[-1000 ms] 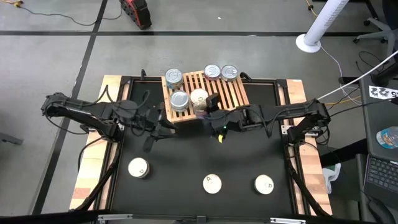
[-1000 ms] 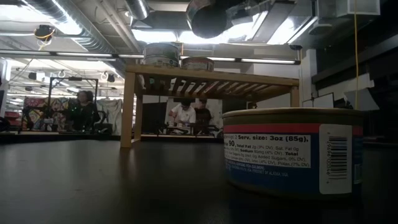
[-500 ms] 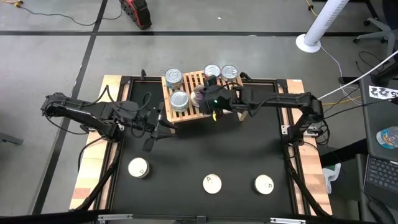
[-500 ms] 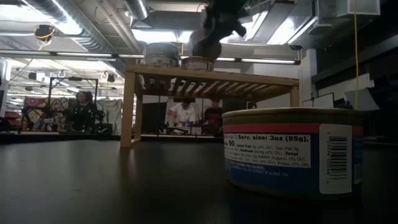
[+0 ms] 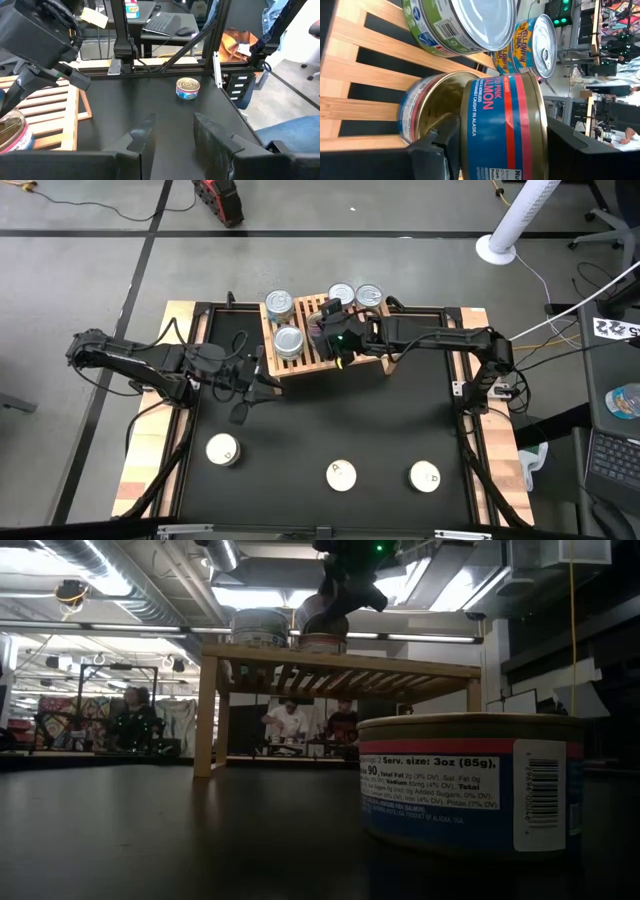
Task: Stack canned seafood by type on shelf
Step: Put the blue tuna can on the shelf
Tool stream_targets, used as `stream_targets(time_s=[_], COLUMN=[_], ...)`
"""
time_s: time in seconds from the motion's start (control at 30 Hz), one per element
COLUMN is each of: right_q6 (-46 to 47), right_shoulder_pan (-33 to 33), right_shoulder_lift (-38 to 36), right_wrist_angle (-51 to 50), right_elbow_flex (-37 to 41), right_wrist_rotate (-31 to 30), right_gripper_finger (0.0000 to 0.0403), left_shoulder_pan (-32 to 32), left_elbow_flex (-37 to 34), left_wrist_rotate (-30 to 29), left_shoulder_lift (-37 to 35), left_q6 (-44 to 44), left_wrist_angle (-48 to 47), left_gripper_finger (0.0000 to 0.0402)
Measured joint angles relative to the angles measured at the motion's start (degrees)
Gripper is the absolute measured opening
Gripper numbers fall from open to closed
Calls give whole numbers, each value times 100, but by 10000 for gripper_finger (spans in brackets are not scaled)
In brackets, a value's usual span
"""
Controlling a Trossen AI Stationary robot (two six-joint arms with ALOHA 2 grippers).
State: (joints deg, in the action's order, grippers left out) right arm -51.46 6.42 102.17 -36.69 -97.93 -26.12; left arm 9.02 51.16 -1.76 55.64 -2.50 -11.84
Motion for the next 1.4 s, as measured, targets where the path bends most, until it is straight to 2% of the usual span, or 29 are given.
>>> stream_targets(time_s=[0.27,0.53,0.67,1.07,1.23,1.4], right_q6=[2,15,26,63,206,214], right_shoulder_pan=[0,0,0,0,0,0], right_shoulder_lift=[0,11,11,11,2,2], right_wrist_angle=[-5,-59,-46,-337,-433,-434], right_elbow_flex=[0,0,0,0,0,0], right_wrist_rotate=[25,78,73,188,516,538], right_gripper_finger=[194,264,287,287,286,286], left_shoulder_pan=[0,0,0,-1,0,0], left_elbow_flex=[0,0,0,0,0,0], left_wrist_rotate=[0,0,0,2,2,2], left_shoulder_lift=[0,0,0,0,0,0], left_q6=[0,0,-2,-2,-3,-4], left_wrist_angle=[0,-2,-2,-2,-2,-2], left_gripper_finger=[123,123,123,123,123,123])
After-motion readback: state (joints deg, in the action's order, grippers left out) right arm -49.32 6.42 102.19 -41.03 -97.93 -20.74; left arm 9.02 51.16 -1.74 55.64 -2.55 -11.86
